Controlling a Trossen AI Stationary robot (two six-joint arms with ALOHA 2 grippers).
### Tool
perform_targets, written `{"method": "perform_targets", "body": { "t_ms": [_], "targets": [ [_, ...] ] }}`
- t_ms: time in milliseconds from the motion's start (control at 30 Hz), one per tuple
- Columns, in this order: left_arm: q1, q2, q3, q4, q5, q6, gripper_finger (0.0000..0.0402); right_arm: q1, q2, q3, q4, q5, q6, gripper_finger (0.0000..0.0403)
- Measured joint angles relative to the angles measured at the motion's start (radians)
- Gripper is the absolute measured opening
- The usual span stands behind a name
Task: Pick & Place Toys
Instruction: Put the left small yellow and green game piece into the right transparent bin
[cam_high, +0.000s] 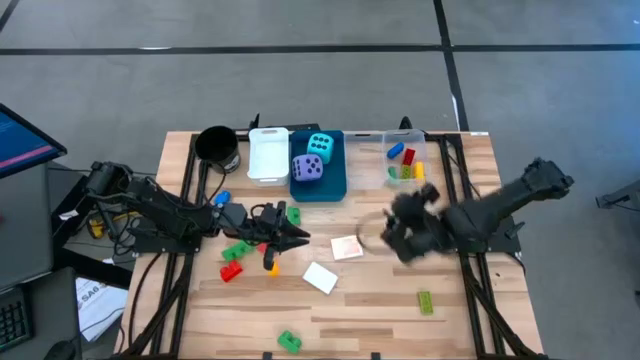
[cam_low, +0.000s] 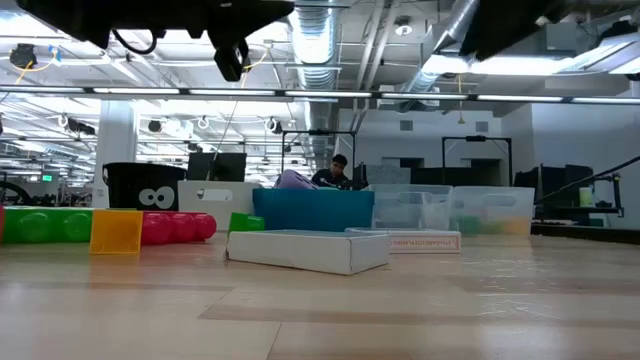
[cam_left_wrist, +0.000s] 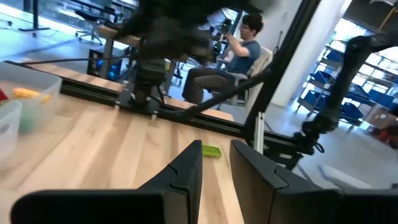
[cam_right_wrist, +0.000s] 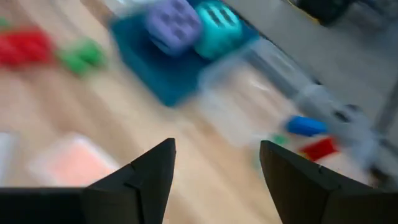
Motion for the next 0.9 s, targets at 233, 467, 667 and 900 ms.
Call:
{"method": "perform_targets", "body": {
  "t_ms": [233, 467, 667, 900],
  "targets": [
    [0.038, 0.000, 0.000, 0.078, -0.004, 0.002, 0.0076, 0.291, 0.158, 0.000, 0.032, 0.168, 0.417, 0.0230],
    [0.104, 0.000, 0.000, 0.149, -0.004, 0.003, 0.0076, 0.360, 0.325, -0.001, 0.029, 0.140, 0.646, 0.0230],
    [0.157, 0.000, 0.000, 0.142, -0.004, 0.003, 0.0076, 0.370, 0.381, 0.000, 0.021, -0.054, 0.680, 0.0230],
    [0.163, 0.000, 0.000, 0.139, -0.003, 0.003, 0.0076, 0.372, 0.378, 0.000, -0.078, -0.446, 0.602, 0.0230]
  ]
}}
